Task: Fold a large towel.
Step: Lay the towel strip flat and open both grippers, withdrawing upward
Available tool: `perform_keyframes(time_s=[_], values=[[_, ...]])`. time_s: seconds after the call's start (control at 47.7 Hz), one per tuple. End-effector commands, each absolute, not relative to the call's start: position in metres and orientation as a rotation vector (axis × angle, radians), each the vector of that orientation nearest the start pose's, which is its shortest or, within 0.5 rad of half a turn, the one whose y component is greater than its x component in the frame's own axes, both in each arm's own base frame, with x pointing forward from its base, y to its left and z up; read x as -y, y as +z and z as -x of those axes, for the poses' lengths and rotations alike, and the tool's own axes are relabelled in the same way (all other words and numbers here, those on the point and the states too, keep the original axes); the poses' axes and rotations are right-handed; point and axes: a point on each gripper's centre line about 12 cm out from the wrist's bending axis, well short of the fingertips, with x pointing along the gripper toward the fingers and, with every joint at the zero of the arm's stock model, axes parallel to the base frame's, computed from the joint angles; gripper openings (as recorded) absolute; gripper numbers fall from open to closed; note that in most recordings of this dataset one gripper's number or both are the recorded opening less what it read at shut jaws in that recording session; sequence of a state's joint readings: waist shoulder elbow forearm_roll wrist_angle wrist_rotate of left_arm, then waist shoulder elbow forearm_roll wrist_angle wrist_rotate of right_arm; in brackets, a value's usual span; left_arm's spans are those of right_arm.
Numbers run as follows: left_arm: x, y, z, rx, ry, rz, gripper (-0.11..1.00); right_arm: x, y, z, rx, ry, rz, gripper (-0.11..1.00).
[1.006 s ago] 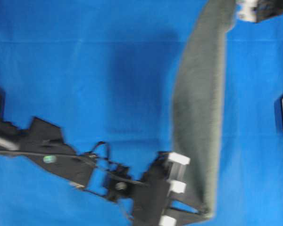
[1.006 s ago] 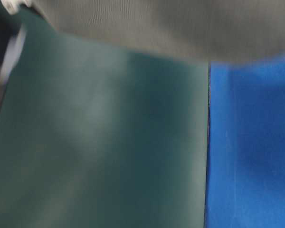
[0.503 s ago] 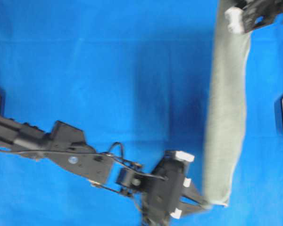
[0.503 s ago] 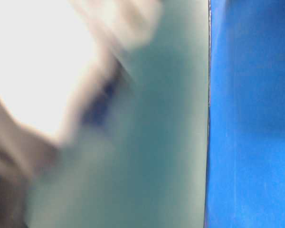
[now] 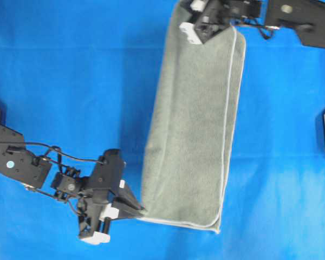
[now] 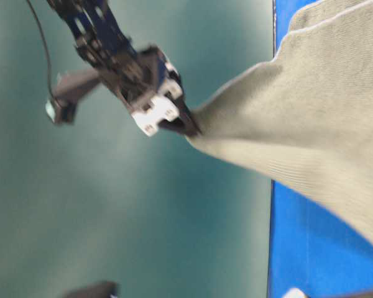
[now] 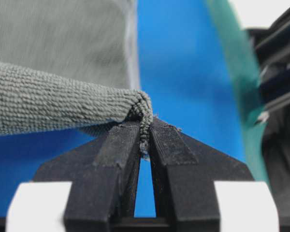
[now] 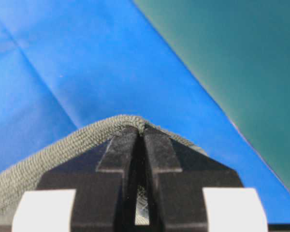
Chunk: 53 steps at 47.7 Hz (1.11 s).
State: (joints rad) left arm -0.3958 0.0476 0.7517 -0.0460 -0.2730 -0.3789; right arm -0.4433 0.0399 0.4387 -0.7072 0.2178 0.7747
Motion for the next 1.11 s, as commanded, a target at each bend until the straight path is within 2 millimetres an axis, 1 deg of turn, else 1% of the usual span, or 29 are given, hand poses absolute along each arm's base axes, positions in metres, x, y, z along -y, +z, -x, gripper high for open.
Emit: perform_keyframes(time_s=[0.0,0.084,0.356,0.398,0.419,0.44,0.524,0.608,0.649,0.691,0.733,0.775,0.901,1.006,1.089], values=[[0.148,0.163,-0.357,-0.535,-0.271,0.315,0.04,0.200,0.228,-0.398,-0.585,-0.553,-0.124,0.02],[0.149,0.165,-0.361,-0.528,-0.271,0.314,0.04,0.200,0.223,-0.403,-0.596,-0.522,-0.075,0.02],[0.143,0.165,-0.377,-0.535,-0.243,0.317,0.04,0.199,0.225,-0.407,-0.594,-0.471,0.023,0.03],[0.143,0.165,-0.379,-0.541,-0.242,0.314,0.08,0.198,0.225,-0.407,-0.594,-0.469,0.028,0.03],[0.144,0.165,-0.379,-0.544,-0.242,0.312,0.13,0.198,0.226,-0.407,-0.593,-0.468,0.029,0.05],[0.144,0.164,-0.380,-0.554,-0.240,0.310,0.18,0.198,0.225,-0.407,-0.595,-0.467,0.029,0.10],[0.145,0.163,-0.380,-0.577,-0.237,0.305,0.43,0.197,0.226,-0.408,-0.590,-0.456,0.044,0.36],[0.144,0.162,-0.380,-0.606,-0.229,0.303,0.69,0.196,0.226,-0.409,-0.596,-0.450,0.063,0.60],[0.144,0.162,-0.378,-0.621,-0.226,0.304,0.78,0.195,0.227,-0.409,-0.596,-0.446,0.073,0.67],[0.144,0.165,-0.378,-0.626,-0.225,0.306,0.85,0.195,0.227,-0.409,-0.600,-0.445,0.079,0.68],[0.144,0.168,-0.376,-0.631,-0.224,0.307,0.87,0.195,0.228,-0.408,-0.602,-0.449,0.079,0.66],[0.144,0.172,-0.375,-0.638,-0.224,0.307,0.86,0.194,0.228,-0.407,-0.605,-0.451,0.078,0.64],[0.148,0.190,-0.363,-0.674,-0.237,0.294,0.85,0.191,0.234,-0.401,-0.620,-0.466,0.085,0.64],[0.143,0.203,-0.352,-0.699,-0.234,0.285,0.85,0.184,0.242,-0.389,-0.646,-0.488,0.092,0.64],[0.135,0.213,-0.348,-0.690,-0.227,0.268,0.85,0.173,0.244,-0.375,-0.667,-0.491,0.089,0.64]])
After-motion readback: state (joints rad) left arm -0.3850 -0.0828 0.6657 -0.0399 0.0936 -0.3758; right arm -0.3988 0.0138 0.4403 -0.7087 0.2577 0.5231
